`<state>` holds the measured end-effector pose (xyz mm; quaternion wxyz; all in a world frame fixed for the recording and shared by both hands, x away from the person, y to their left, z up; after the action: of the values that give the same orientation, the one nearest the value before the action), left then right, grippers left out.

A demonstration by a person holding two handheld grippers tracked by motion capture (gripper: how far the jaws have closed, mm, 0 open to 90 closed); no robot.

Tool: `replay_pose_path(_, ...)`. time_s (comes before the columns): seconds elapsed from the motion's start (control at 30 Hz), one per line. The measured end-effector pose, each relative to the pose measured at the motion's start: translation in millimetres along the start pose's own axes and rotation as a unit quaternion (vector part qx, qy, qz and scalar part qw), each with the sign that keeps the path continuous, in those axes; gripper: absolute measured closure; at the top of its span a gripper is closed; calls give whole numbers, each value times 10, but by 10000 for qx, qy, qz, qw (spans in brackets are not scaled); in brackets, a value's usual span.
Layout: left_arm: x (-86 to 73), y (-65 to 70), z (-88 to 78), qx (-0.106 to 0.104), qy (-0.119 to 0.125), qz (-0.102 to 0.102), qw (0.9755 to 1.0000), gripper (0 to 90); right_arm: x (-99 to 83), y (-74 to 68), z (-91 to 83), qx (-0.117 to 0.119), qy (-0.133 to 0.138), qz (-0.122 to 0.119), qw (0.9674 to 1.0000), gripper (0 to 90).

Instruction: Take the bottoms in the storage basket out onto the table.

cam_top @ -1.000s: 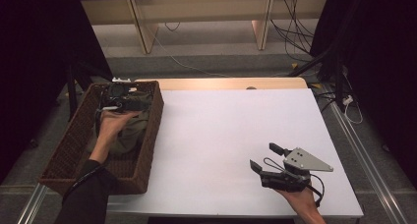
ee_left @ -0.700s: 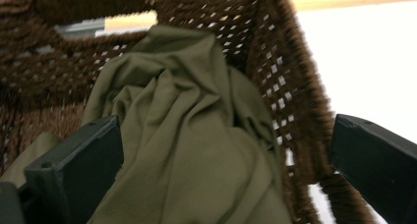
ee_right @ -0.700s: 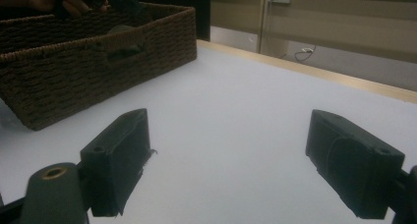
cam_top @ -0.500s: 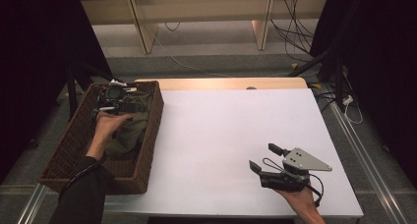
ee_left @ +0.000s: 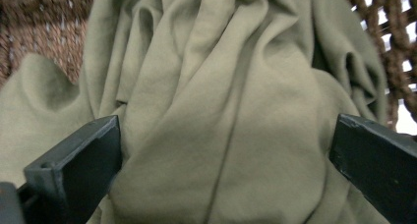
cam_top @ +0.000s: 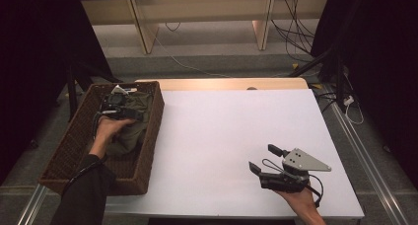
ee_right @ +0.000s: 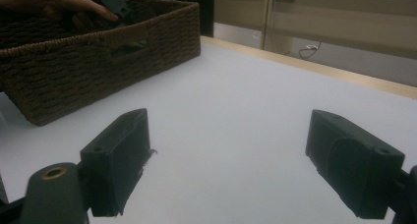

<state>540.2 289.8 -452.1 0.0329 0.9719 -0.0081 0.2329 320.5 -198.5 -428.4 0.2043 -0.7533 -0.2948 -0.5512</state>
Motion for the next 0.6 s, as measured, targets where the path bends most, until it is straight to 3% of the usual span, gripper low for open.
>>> replay_pose_path(0.1,-13,-13,46,-55,-109,-65,9999,0,-1,2,-1,-4,-16,4,10000,179)
replay_pose_path(0.13,-32,-26,101,-197,-266,-186,9993,0,-2,3,1,-3,-17,7,10000,180)
replay_pose_path(0.2,-51,-29,150,-294,-385,-240,9985,0,-2,3,2,2,-19,3,10000,180)
replay_pose_path(0.33,-76,-7,210,-205,-503,-69,9985,0,-6,1,6,16,-45,-20,10000,180)
replay_pose_path(0.6,-88,-11,259,-126,-546,-111,9984,33,-10,-10,8,29,-81,-51,10000,180)
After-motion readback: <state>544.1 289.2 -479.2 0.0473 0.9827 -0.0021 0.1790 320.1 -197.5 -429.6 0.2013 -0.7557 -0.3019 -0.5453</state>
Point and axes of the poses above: each handheld gripper's, and its own axes: z roughly forward along the jaws, x roughly out of its top, y roughly to its right, the point moved 3 cm from there along z, roughly forward along the jaws, and after that the axes turned 3 degrees about -z, right-handed, at the moved point
